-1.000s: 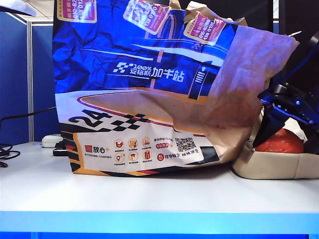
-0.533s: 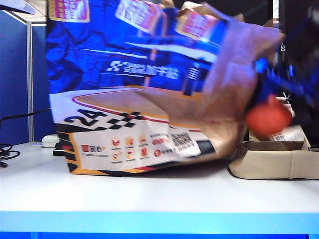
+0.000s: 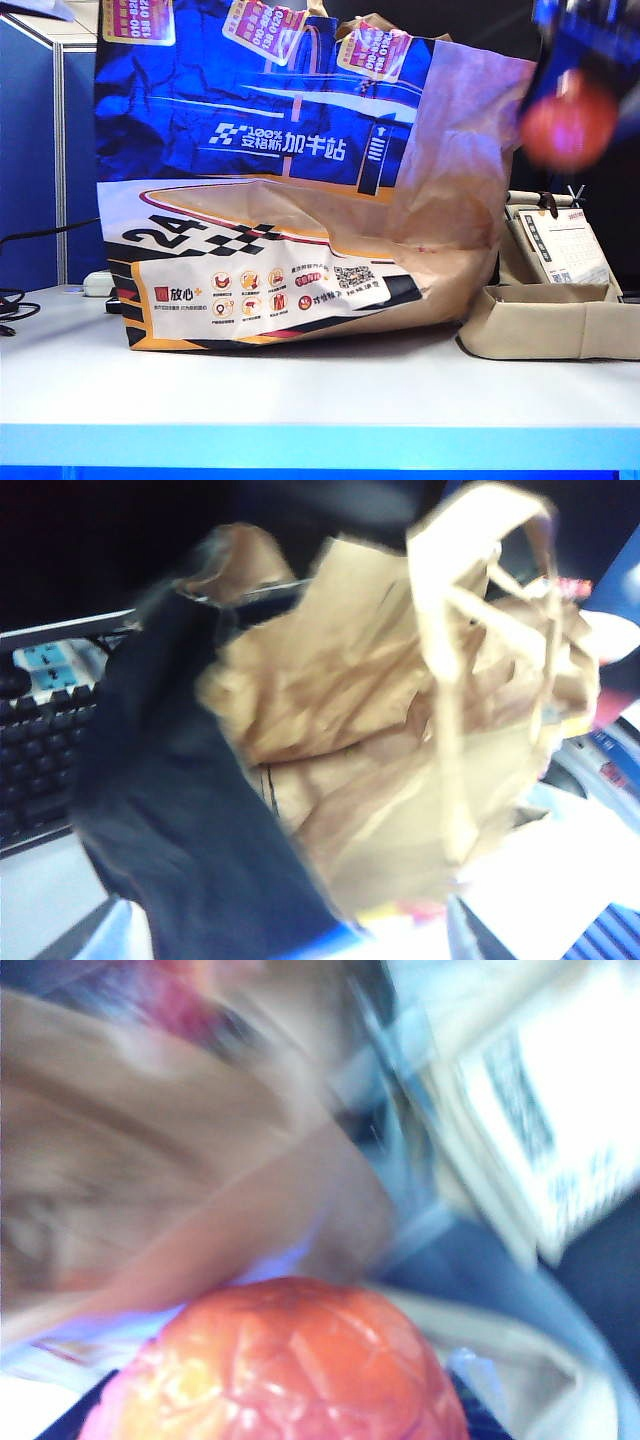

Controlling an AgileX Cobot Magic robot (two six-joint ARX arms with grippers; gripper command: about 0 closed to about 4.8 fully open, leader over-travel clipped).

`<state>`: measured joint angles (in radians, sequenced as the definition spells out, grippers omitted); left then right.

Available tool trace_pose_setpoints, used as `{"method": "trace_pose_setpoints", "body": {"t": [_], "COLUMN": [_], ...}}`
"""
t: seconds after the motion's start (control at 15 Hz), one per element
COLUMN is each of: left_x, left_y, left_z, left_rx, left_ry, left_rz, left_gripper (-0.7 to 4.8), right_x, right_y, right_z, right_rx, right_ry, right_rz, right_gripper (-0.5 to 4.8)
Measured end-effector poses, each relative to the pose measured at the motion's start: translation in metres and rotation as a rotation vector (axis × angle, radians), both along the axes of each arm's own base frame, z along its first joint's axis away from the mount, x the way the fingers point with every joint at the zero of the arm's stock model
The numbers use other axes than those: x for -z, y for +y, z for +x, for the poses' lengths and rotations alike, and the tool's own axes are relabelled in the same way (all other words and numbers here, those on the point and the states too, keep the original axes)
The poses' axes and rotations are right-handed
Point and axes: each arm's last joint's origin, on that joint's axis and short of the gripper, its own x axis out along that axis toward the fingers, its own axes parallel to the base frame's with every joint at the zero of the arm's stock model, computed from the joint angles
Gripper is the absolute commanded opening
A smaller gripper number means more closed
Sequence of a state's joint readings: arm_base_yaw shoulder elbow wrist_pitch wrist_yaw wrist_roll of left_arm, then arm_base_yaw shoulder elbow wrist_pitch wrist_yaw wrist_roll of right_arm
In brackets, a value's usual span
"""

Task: Open the paper bag and put two oranges into the paper bag.

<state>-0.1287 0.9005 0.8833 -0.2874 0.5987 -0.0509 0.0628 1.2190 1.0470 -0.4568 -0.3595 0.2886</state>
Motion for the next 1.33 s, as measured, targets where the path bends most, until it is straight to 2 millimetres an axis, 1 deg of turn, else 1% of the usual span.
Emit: {"method": "trace_pose_setpoints", "body": {"t": [0.2,0.27,0.4,0.47,0.53,0.6,0.67,0.8,0.87,1.0,1.2,1.33], "left_x": [0.003,0.006,0.007,0.007,0.007,0.007,0.007,0.006,0.006,0.006,0.006,0.006], "left_y": [-0.001,-0.001,-0.001,-0.001,-0.001,-0.001,-0.001,-0.001,-0.001,-0.001,-0.001,-0.001], "left_z": [0.004,0.008,0.009,0.01,0.01,0.01,0.01,0.01,0.01,0.01,0.01,0.01], "left_rx": [0.002,0.002,0.002,0.0,-0.006,-0.006,-0.006,-0.006,-0.006,-0.006,-0.007,-0.008], "left_ry": [0.013,0.027,0.03,0.03,0.027,0.027,0.026,0.024,0.023,0.022,0.022,0.02], "left_rz": [0.009,0.011,0.011,0.012,0.014,0.014,0.013,0.013,0.013,0.013,0.013,0.014], "left_gripper": [4.02,4.02,4.02,4.02,4.02,4.02,4.02,4.02,4.02,4.02,4.02,4.02], "right_x": [-0.05,-0.082,-0.139,-0.156,-0.175,-0.18,-0.18,-0.163,-0.154,-0.139,-0.134,-0.135], "right_y": [0.001,0.006,0.024,0.032,0.046,0.054,0.066,0.101,0.115,0.136,0.146,0.15], "right_z": [-0.017,-0.025,-0.041,-0.045,-0.043,-0.038,-0.027,0.006,0.022,0.048,0.064,0.072], "right_rx": [-0.035,-0.076,-0.169,-0.208,-0.272,-0.303,-0.353,-0.45,-0.474,-0.497,-0.516,-0.52], "right_ry": [-0.128,-0.231,-0.403,-0.459,-0.511,-0.516,-0.497,-0.389,-0.354,-0.298,-0.287,-0.301], "right_rz": [0.028,0.045,0.074,0.088,0.114,0.126,0.149,0.171,0.171,0.167,0.174,0.179], "right_gripper": [-0.03,-0.03,-0.03,-0.03,-0.03,-0.03,-0.03,-0.03,-0.03,-0.03,-0.03,-0.03]}}
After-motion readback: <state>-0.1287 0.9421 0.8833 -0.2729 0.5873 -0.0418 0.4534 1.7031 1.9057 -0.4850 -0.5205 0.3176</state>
